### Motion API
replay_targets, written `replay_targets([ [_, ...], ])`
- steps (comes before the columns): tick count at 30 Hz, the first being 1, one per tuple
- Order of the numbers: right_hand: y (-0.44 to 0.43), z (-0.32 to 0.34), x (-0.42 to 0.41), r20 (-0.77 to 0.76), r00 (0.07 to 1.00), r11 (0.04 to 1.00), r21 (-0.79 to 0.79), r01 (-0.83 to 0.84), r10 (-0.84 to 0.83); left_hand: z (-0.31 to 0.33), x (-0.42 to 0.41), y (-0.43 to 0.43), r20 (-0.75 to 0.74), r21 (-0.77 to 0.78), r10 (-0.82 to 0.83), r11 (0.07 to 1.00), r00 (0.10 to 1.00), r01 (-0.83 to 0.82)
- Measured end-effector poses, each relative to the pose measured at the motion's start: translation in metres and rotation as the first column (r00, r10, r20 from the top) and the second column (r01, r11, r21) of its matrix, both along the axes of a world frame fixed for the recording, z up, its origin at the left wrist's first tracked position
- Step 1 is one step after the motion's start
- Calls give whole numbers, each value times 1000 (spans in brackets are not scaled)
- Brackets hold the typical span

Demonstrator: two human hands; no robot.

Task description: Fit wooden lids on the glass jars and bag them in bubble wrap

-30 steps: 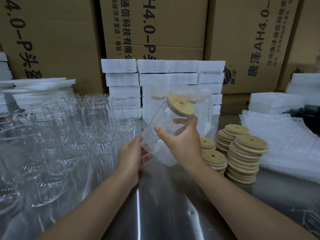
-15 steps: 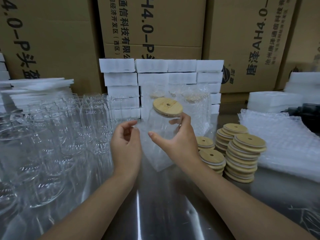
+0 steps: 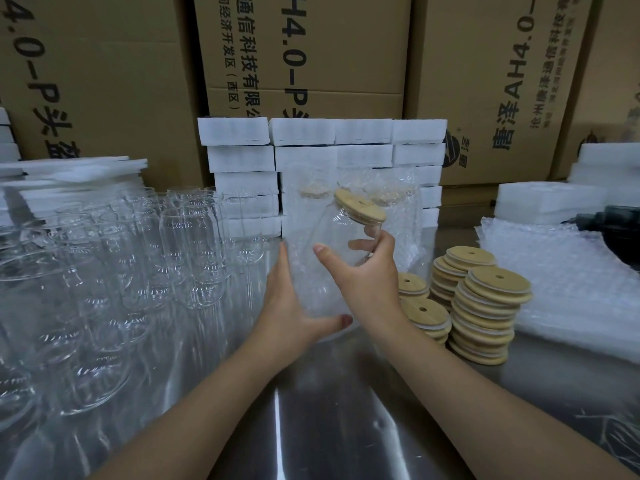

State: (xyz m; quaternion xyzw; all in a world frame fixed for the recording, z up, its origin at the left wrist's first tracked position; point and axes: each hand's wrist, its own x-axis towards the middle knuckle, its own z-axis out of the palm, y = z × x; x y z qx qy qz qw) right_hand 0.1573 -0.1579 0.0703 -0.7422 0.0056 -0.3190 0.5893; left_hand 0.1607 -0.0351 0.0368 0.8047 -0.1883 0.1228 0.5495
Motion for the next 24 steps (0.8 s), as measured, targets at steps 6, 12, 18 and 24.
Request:
replay_targets([
  [6,5,-6,0,-30,995,993,-68,-100,98,-5,8,8,-4,5,-1,1000,1000,1],
  [12,8,-6,0,-28,974,964,-144,-225,223,0,9,10,47,-51,55,997,997,-53],
  [18,6,1,-5,-10,930,928,-55,-368,368,3,0,9,68,-280,230,939,971,-202],
  [24,2,-8,-1,-158,836,834,-99,-543,526,9,-1,11,90,-464,314,853,945,-239],
])
